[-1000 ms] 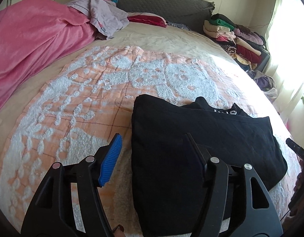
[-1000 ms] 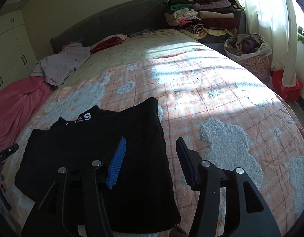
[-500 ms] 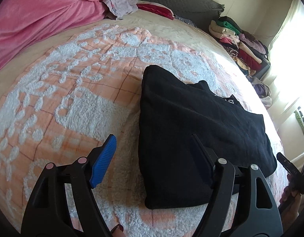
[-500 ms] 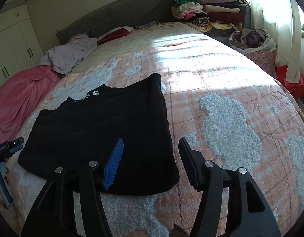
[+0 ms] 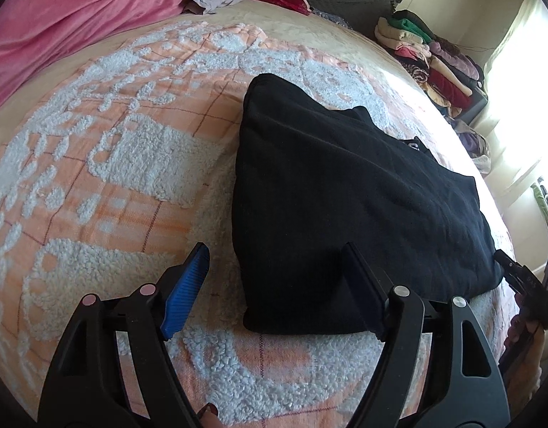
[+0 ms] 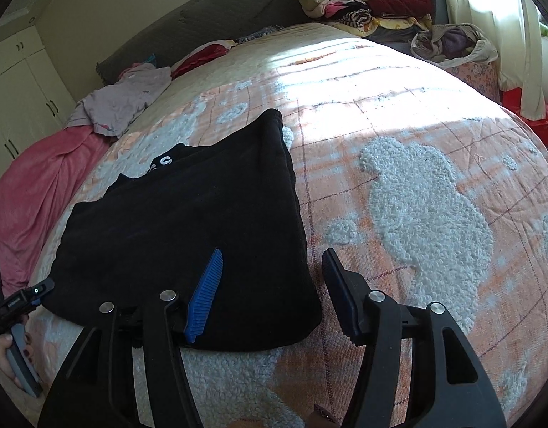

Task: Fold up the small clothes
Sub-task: 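Open both grippers and withdraw them from the folded shirt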

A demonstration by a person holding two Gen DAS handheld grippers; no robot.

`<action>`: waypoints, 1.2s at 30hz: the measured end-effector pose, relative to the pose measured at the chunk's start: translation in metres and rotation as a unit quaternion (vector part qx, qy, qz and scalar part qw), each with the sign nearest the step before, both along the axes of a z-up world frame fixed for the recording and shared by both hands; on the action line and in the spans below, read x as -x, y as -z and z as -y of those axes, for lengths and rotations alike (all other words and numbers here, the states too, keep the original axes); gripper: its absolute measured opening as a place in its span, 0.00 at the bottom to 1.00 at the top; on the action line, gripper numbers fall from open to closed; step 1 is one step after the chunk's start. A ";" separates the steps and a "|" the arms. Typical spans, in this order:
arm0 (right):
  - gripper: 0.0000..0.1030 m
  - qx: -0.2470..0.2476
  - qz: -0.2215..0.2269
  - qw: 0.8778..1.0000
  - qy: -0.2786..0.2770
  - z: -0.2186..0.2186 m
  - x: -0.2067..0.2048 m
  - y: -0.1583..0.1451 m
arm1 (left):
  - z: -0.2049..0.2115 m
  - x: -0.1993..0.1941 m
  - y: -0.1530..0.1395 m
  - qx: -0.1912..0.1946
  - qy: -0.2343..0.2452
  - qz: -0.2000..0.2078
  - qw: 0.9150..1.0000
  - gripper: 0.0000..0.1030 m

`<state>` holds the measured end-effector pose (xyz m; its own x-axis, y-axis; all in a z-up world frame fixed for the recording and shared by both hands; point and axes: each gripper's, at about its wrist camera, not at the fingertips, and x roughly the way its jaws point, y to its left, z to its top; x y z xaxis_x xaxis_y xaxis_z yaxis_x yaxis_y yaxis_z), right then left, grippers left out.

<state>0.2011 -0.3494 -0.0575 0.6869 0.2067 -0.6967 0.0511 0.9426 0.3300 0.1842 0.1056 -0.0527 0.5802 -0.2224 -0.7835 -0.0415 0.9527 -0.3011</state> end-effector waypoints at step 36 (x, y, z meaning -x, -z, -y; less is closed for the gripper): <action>0.63 0.094 0.070 0.993 -0.009 -0.051 0.049 -0.039 | -0.005 0.027 -0.029 -0.008 -0.005 0.057 0.998 0.43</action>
